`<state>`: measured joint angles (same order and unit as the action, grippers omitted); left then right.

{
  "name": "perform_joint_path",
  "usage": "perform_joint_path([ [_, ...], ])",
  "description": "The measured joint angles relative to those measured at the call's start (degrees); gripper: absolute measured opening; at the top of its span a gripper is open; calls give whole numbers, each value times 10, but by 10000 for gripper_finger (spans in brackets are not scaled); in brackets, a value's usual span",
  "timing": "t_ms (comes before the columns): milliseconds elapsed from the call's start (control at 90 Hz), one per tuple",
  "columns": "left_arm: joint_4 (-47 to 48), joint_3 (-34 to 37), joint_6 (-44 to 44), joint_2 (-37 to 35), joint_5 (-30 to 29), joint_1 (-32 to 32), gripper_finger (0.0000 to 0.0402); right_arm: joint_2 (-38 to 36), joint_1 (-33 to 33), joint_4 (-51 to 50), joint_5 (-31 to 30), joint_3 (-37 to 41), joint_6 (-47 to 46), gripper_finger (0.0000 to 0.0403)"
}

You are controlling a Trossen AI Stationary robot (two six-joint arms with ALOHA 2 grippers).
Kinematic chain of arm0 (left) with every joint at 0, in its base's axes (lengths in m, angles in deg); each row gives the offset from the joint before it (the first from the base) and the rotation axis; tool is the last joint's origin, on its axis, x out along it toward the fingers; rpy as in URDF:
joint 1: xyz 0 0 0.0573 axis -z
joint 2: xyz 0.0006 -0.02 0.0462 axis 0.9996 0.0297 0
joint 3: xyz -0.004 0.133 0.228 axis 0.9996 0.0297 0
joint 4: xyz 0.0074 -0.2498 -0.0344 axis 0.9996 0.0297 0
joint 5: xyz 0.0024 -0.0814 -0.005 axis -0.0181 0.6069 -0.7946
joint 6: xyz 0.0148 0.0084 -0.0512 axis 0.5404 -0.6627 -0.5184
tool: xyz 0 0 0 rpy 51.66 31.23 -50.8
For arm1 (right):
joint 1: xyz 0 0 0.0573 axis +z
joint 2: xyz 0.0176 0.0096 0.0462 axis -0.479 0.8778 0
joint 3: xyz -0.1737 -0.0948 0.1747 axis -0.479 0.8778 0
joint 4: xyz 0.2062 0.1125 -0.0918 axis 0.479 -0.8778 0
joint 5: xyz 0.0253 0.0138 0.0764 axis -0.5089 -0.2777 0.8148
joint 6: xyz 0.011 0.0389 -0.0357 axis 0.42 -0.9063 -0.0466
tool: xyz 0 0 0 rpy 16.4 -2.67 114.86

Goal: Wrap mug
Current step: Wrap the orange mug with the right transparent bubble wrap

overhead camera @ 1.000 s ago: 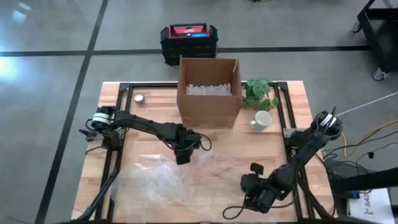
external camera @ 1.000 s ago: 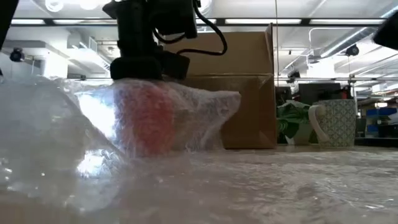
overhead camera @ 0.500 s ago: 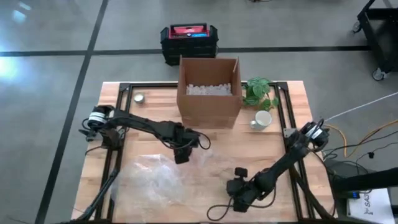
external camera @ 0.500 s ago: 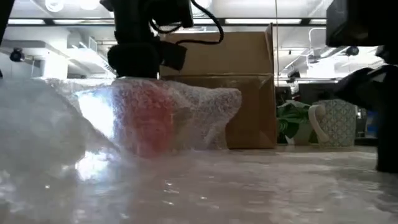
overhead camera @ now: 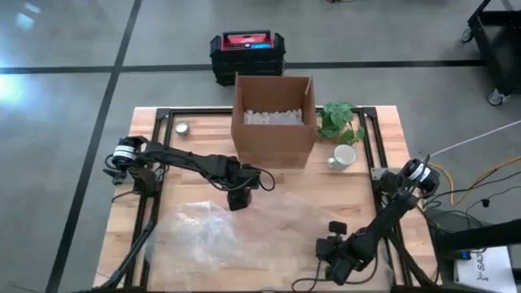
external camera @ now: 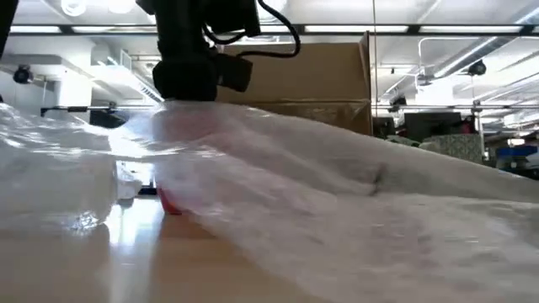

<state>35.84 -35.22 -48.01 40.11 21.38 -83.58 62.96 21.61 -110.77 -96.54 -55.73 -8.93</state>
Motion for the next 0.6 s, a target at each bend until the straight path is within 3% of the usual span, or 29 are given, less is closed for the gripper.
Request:
perform_joint_path([
  [233, -8, 15, 0, 2, 3, -6, 76, 0, 3, 3, -15, 0, -3, 53],
  [444, -36, 54, -2, -2, 22, -6, 12, 0, 0, 18, -56, 0, 1, 57],
  [600, -26, 47, 1, -9, 22, -6, 7, 0, -11, 47, -70, 0, 28, 67],
])
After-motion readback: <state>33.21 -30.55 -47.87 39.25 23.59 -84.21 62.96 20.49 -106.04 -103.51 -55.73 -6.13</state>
